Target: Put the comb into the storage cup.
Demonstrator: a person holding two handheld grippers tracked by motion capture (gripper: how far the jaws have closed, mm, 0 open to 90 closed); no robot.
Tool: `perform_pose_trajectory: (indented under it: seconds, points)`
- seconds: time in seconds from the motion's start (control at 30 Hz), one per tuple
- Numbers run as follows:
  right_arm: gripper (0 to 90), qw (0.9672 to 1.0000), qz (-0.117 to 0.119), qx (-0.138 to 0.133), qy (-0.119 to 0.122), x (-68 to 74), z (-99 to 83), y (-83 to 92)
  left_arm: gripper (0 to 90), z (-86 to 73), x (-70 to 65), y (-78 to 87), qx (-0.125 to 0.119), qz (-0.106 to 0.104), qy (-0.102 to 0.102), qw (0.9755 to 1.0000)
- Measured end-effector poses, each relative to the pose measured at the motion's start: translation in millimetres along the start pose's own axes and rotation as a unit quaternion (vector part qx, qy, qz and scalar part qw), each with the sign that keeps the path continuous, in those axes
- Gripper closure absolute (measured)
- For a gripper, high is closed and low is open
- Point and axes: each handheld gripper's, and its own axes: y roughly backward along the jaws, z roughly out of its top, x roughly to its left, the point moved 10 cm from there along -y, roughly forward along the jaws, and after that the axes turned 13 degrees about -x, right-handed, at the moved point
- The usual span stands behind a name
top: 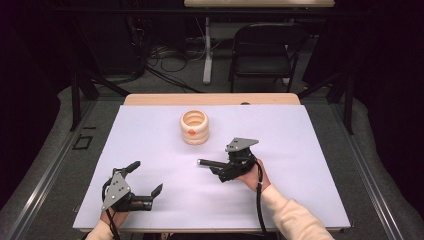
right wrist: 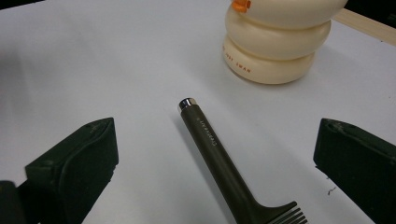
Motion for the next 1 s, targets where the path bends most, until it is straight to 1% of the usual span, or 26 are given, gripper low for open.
perform_pose_trajectory:
  seconds: [0.07,0.13,0.23,0.3,0.33,0.37,0.43,0.47,0.53,0.57,0.63,0.77,0.87,1.0]
  points:
    - [0.2,1.0000,-0.001,-0.001,0.002,-1.2,1.0,-2.3,0.1,-0.6,0.6,0.2,0.001,0.001,0.001,1.0000]
    - [2.6,1.0000,-0.002,0.000,0.002,-2.5,1.3,-4.5,0.1,-0.4,1.0,0.6,0.001,0.001,-0.001,1.0000]
    - [8.9,1.0000,-0.002,0.002,0.000,-3.7,1.4,-8.6,0.1,0.1,0.8,0.7,-0.001,0.002,0.002,1.0000]
    - [16.2,1.0000,-0.006,0.004,0.000,-5.2,1.5,-11.7,0.1,0.1,0.2,0.8,0.000,0.001,0.000,1.0000]
    - [17.9,1.0000,-0.004,0.004,-0.001,-5.1,1.7,-13.4,0.1,0.3,0.2,1.0,-0.001,0.001,0.001,1.0000]
    - [21.2,1.0000,-0.008,0.001,-0.001,-6.1,2.5,-14.7,0.1,0.5,0.5,1.0,-0.001,0.002,0.001,1.0000]
    - [29.6,1.0000,-0.006,0.003,-0.003,-6.3,3.4,-17.2,0.1,-0.5,1.5,1.1,0.002,0.002,0.000,1.0000]
    - [34.3,0.9999,-0.010,0.004,-0.002,-7.2,3.7,-18.4,0.1,-0.5,1.7,1.1,0.001,0.003,0.001,1.0000]
    - [43.8,1.0000,-0.003,0.004,-0.001,-6.7,4.1,-20.8,0.1,-0.4,1.7,1.3,0.001,0.003,0.001,1.0000]
    - [49.0,1.0000,-0.006,0.006,-0.002,-7.1,4.0,-22.0,0.1,-0.2,1.4,1.3,0.000,0.003,0.002,1.0000]
    - [57.5,1.0000,-0.002,0.008,-0.004,-7.1,3.9,-24.5,0.1,0.1,1.1,1.4,0.000,0.003,0.001,1.0000]
    - [74.3,0.9998,-0.007,0.013,-0.009,-8.2,2.7,-30.6,0.1,0.0,1.3,2.0,0.000,0.003,0.001,1.0000]
    - [82.2,0.9997,-0.007,0.020,-0.011,-8.4,0.7,-35.8,0.1,-0.7,2.0,3.0,0.002,0.004,0.001,1.0000]
    - [89.0,0.9996,-0.009,0.026,-0.011,-7.0,-0.1,-42.8,0.1,-0.5,2.4,4.7,0.002,0.005,0.000,1.0000]
